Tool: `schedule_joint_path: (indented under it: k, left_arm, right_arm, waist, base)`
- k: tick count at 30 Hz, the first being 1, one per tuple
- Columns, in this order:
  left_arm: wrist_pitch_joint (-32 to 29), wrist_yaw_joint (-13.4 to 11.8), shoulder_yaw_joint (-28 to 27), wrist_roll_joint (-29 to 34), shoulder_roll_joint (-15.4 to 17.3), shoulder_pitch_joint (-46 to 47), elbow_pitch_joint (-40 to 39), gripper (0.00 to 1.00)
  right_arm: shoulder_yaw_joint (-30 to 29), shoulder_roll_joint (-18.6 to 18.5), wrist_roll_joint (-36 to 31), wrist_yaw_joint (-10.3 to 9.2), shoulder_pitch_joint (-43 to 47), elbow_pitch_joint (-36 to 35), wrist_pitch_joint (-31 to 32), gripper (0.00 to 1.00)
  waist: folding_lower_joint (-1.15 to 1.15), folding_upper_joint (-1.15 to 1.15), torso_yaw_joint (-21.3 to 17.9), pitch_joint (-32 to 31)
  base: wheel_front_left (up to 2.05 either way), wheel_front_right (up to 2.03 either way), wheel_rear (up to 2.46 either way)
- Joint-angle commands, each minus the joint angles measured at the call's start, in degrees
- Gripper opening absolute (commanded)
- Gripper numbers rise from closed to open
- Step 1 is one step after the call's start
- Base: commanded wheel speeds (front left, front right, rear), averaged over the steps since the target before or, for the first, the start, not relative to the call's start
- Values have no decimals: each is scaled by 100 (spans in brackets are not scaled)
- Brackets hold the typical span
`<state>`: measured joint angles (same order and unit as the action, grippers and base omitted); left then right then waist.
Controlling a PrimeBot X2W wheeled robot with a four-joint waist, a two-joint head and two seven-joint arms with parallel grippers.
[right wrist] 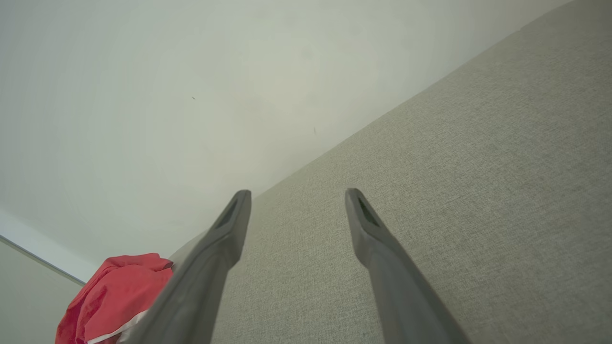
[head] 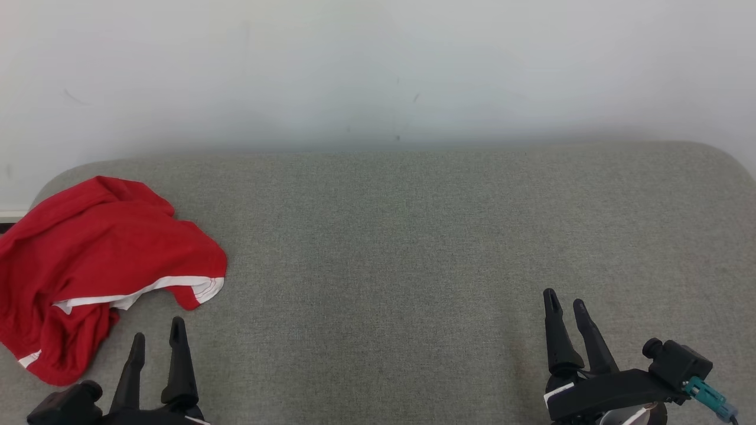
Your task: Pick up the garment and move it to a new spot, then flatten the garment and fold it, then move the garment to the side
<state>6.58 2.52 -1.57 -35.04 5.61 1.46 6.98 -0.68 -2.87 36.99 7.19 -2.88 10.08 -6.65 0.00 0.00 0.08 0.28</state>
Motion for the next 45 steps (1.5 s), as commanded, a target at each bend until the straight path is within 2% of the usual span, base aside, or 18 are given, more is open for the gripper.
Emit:
schedule_joint_path:
  k: [1,30,45]
  left_arm:
    - [73,-12,27,230,68,-15,-102,100]
    - [476,223,150,1639,200,-82,-190,100]
    - [661,132,24,2361,240,-150,-159,100]
  right_arm:
    - [21,-3,-247,30,-3,-85,-71,100]
    - [-25,-1,-1952,40,60,-224,-474,100]
    - [-136,1,-2710,36,116,-195,-656,100]
  waist:
    - [0,0,-2,1]
    - [0,0,35,-14]
    - [0,0,77,-12]
  base:
    - [0,0,0]
    - [0,0,0]
    - [0,0,0]
